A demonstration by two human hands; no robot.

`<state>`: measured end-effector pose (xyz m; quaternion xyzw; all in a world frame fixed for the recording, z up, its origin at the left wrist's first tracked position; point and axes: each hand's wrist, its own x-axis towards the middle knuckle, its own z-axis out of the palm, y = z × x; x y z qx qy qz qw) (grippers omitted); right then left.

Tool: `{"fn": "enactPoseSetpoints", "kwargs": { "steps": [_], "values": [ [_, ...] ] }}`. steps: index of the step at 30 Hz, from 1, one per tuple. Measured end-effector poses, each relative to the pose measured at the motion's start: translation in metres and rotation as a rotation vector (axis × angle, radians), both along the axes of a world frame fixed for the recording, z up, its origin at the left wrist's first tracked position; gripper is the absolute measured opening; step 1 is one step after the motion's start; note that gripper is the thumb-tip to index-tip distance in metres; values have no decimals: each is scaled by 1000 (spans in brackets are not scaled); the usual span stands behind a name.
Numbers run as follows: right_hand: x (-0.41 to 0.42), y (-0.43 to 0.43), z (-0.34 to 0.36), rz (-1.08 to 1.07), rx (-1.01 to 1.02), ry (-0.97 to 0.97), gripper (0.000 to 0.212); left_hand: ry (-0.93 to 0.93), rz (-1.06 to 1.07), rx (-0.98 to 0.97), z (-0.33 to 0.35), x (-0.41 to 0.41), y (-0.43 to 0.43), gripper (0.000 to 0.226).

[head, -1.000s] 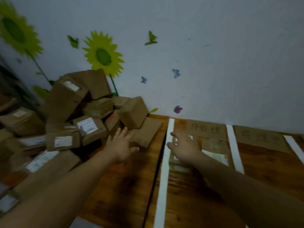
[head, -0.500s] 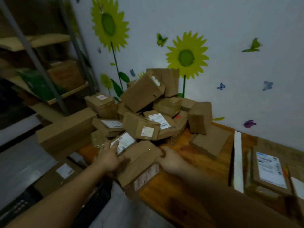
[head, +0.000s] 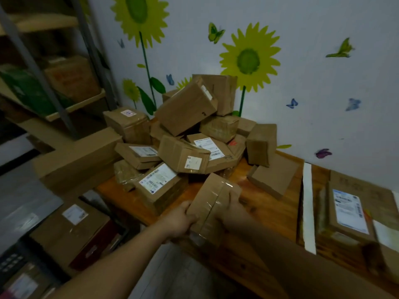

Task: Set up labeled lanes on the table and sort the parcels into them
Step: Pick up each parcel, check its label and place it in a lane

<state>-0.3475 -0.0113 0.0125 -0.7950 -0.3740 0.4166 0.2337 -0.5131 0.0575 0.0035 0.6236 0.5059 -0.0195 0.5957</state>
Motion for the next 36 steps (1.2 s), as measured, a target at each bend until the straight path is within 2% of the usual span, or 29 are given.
{"fn": "enactPoseSetpoints", "kwargs": {
  "steps": [4, 7, 9, 12, 15, 16, 20, 23, 24, 26, 28, 32, 36],
  "values": [
    [22, -19, 4, -163, 124, 48, 79, -56, 35, -30, 3, 30, -4, 43],
    [36, -35, 15, -342, 228, 139, 60, -145, 116, -105, 13, 51, -2, 40],
    [48, -47, 17, -379, 237, 102, 51, -225, 183, -155, 22, 67, -5, 39],
    [66, -65, 22, -392, 253, 18, 59, -358, 250, -179, 36, 89, -15, 42],
    [81, -81, 39, -484, 315, 79, 58, -438, 228, -192, 51, 104, -25, 50],
    [87, -86, 44, -494, 336, 96, 59, -443, 199, -161, 56, 108, -31, 50],
    [107, -111, 59, -511, 440, 29, 68, -295, 84, 193, 72, 130, -56, 32],
    [122, -130, 70, -537, 530, -39, 71, -245, -1, 196, 81, 148, -75, 74],
    [126, -137, 76, -537, 556, -63, 71, -264, -15, 190, 87, 154, -84, 73],
    [138, -153, 83, -528, 609, -91, 64, -333, -24, 198, 98, 167, -103, 49],
    [152, -170, 88, -505, 631, -116, 57, -421, 26, 232, 102, 184, -118, 37],
    [177, -211, 98, -437, 692, -148, 59, -557, 102, 343, 114, 214, -155, 48],
    [195, -249, 94, -371, 712, -43, 74, -603, 112, 354, 109, 239, -186, 50]
  ]
}}
